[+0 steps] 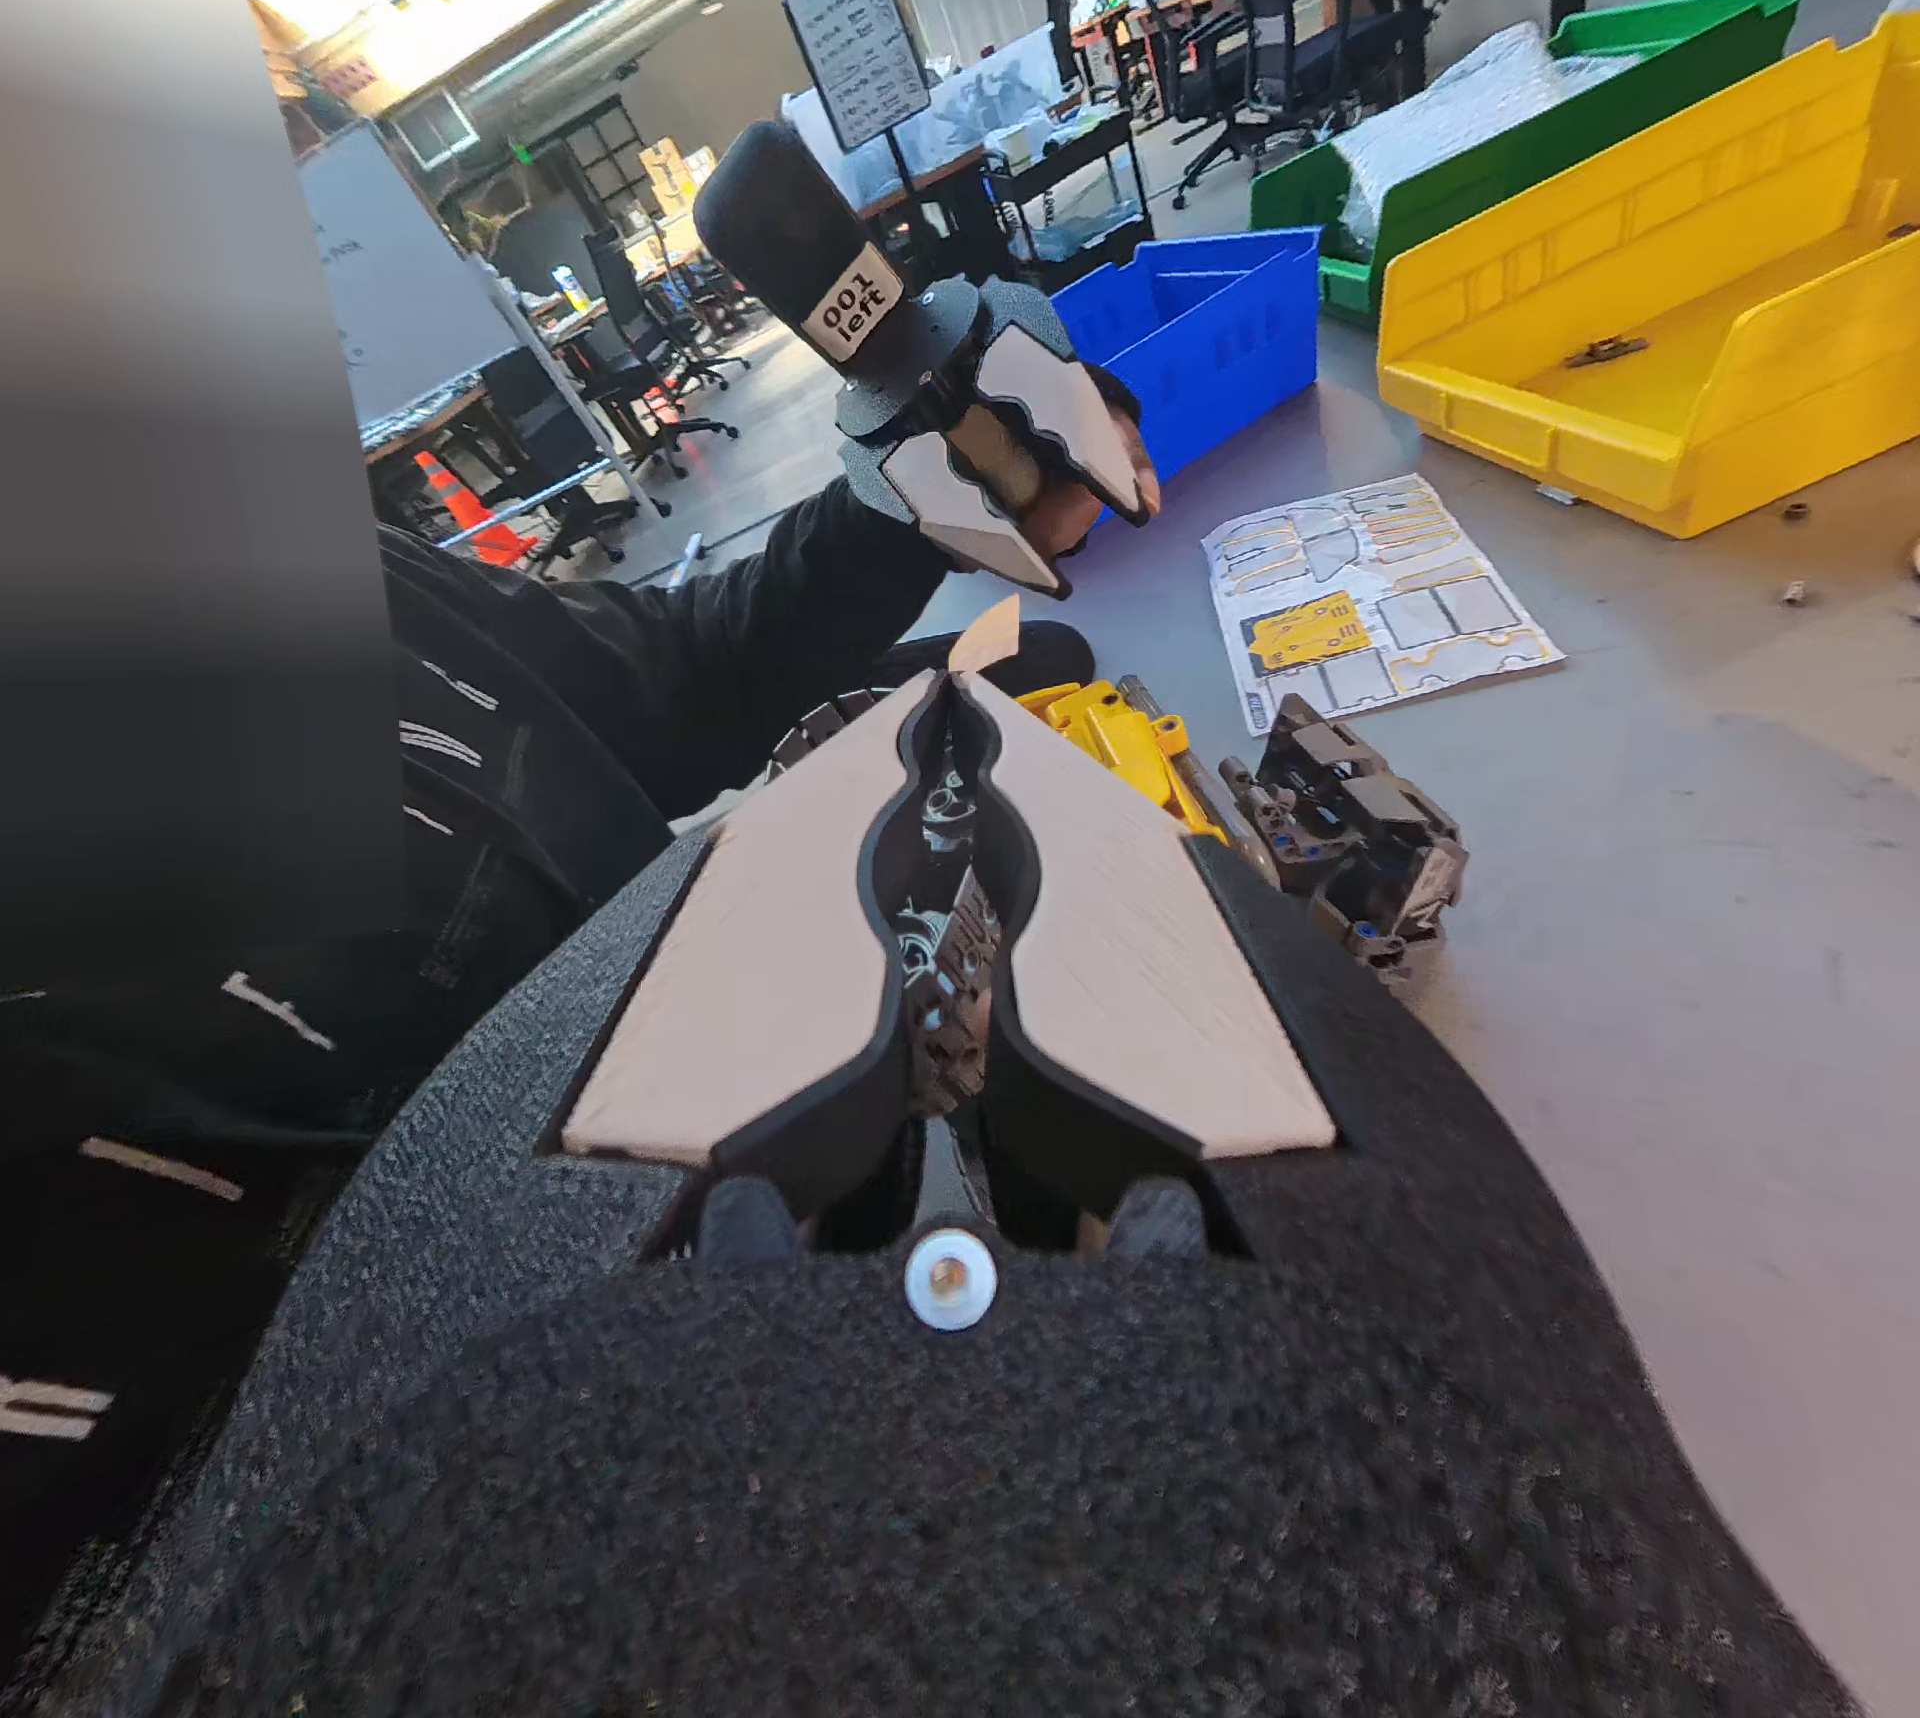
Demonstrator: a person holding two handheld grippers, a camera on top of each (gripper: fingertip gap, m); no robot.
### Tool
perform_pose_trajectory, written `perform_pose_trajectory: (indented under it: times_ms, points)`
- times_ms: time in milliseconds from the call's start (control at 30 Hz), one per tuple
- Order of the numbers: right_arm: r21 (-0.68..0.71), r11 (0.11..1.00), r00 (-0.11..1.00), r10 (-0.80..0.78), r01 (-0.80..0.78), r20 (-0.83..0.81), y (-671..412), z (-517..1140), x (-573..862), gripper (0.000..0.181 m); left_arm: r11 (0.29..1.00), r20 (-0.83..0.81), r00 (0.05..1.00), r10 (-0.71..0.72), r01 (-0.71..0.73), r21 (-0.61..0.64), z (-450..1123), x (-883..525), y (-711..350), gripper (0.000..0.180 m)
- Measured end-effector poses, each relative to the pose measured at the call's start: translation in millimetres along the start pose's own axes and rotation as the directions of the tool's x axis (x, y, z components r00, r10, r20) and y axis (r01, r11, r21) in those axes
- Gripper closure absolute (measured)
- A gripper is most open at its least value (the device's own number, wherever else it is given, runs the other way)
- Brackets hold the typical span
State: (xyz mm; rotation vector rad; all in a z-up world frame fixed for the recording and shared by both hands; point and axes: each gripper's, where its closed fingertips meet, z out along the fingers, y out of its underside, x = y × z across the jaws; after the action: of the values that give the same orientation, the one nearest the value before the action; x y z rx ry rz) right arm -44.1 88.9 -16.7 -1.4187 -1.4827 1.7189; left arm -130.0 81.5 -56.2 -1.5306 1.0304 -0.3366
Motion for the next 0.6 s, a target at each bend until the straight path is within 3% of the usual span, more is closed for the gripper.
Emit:
perform_pose_trajectory:
  times_ms: [300,433,600]
  points:
    - [-0.019,0.951,0.93,0.307,-0.31,0.202,-4.7,21.3,16.8,0.181,0.995,-0.109,0.991,0.084,-0.077,0.065,33.2,9.5,-25.8,0.154]
    - [-0.031,0.927,0.894,0.369,-0.374,0.255,-5.7,26.0,23.4,0.181,0.986,-0.242,0.968,-0.063,0.098,0.135,32.6,11.1,-36.9,0.16]
    - [-0.036,0.907,0.871,0.413,-0.419,0.267,-5.3,26.2,34.0,0.181,0.92,-0.378,0.872,-0.31,0.375,0.11,31.2,4.6,-37.1,0.165]
